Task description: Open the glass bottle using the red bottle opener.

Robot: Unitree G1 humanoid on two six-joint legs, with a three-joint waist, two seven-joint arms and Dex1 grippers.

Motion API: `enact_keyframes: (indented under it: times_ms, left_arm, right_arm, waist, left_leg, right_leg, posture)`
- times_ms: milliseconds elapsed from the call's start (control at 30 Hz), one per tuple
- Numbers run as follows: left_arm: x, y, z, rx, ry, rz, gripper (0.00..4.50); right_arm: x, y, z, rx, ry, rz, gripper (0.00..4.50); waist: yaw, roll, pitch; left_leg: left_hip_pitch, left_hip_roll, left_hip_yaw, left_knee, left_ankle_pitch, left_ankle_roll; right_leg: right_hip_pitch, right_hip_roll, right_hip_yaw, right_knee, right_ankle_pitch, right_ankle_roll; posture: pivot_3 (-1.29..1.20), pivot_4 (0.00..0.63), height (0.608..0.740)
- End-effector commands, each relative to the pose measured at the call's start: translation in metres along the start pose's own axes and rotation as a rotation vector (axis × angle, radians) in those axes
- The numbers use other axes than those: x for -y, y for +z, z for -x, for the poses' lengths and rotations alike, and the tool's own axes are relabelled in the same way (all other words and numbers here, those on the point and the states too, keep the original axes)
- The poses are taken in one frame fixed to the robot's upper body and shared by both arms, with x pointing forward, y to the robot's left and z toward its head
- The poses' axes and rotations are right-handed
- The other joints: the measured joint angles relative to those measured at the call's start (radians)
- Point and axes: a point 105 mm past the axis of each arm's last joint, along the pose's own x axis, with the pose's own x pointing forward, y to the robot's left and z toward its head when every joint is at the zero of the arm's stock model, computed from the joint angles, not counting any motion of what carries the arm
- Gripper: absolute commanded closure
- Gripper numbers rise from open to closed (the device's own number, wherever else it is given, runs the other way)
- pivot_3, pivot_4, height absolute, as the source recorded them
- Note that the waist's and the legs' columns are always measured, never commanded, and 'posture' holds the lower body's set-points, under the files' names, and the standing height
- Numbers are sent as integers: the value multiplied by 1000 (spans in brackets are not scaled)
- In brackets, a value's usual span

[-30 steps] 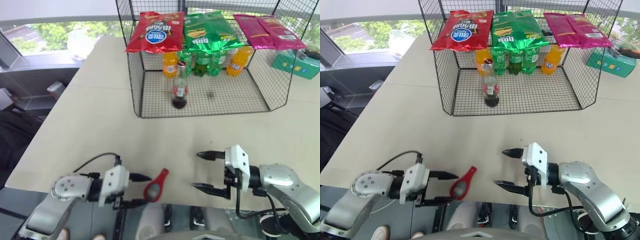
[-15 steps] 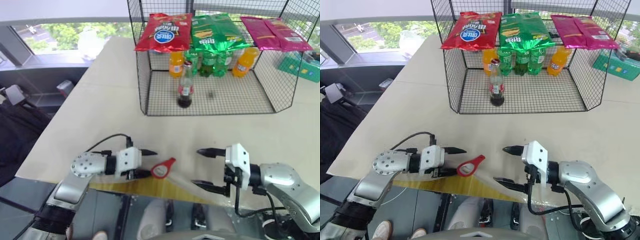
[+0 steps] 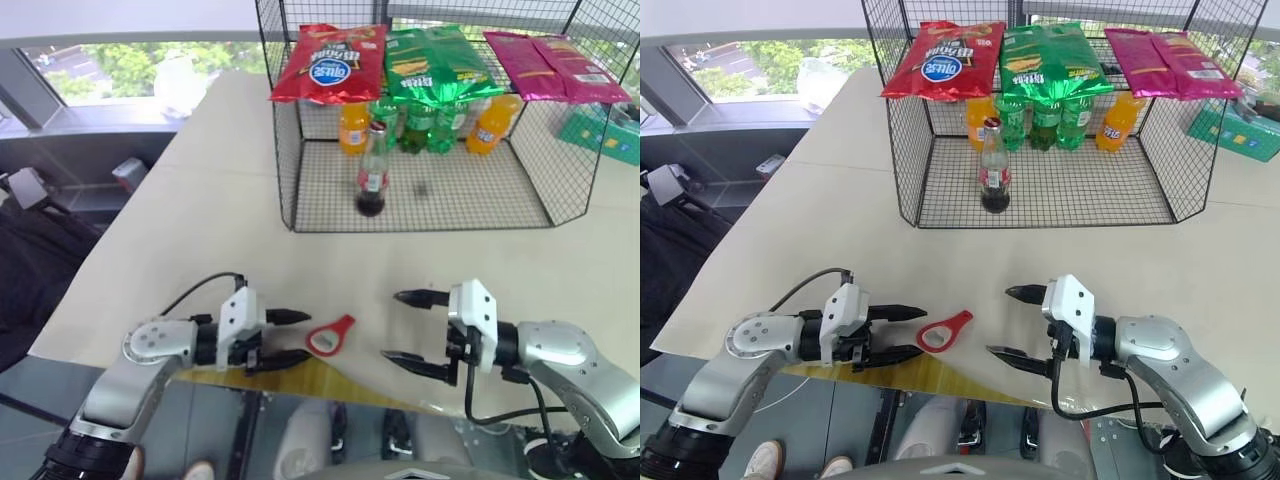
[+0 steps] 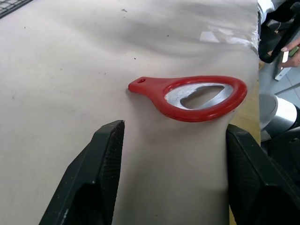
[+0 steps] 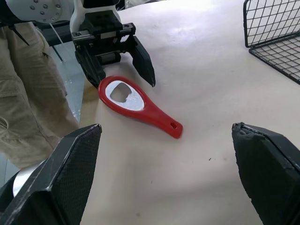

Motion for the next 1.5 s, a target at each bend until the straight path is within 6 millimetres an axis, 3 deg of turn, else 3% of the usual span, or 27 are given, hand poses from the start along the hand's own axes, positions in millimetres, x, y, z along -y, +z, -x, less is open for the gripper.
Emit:
enact_keyframes:
  times_ms: [33, 567, 867, 1033, 1333, 1433, 1500]
  left_arm:
    - [-6, 25, -6, 77, 33, -80, 1590]
    - [30, 29, 1, 28, -230, 30, 1590]
    - [4, -1, -8, -115, -98, -138, 1590]
    - [0, -15, -12, -155, -97, -236, 1590]
    - [-19, -14, -30, -120, -61, -383, 1590]
    - [-19, -13, -33, -99, -75, -361, 2434]
    - [-21, -10, -34, -80, -71, -341, 3396]
  right_arm:
    - [0, 8, 1, 19, -1, 31, 45]
    - [1, 7, 2, 8, -2, 42, 45]
    - [-1, 6, 1, 10, 3, 40, 45]
    - [-2, 6, 1, 11, 2, 38, 45]
    - [-2, 6, 3, 8, -17, 39, 45]
    - [-2, 6, 3, 8, -24, 39, 0]
    - [-1, 6, 4, 9, -30, 39, 0]
  waist:
    - [0, 0, 0]
    - [-4, -1, 0]
    - [-4, -1, 0]
    - [-5, -1, 0]
    - [-3, 0, -1]
    - [-3, 0, -2]
    - [-3, 0, -2]
  left_leg:
    - [0, 0, 0, 0, 0, 0]
    - [0, -1, 0, 1, 1, 6]
    - [0, -1, 0, 1, 1, 6]
    - [0, -1, 0, 1, 1, 6]
    - [2, -1, 0, 2, 1, 6]
    - [2, -1, 0, 2, 1, 7]
    - [2, -1, 0, 2, 2, 7]
  right_leg:
    - [0, 0, 0, 0, 0, 0]
    - [1, -1, -1, -1, 0, 0]
    - [1, -1, -1, 0, 0, 0]
    - [1, -1, -1, 0, 0, -1]
    - [3, -1, -1, 0, 0, 0]
    - [3, -1, -1, 1, 0, -1]
    - [3, -1, -1, 1, 1, -1]
  posture:
    - [0, 150, 740]
    - [0, 150, 740]
    - [0, 150, 740]
    - [0, 150, 740]
    - [0, 150, 740]
    - [0, 150, 740]
    - [0, 150, 740]
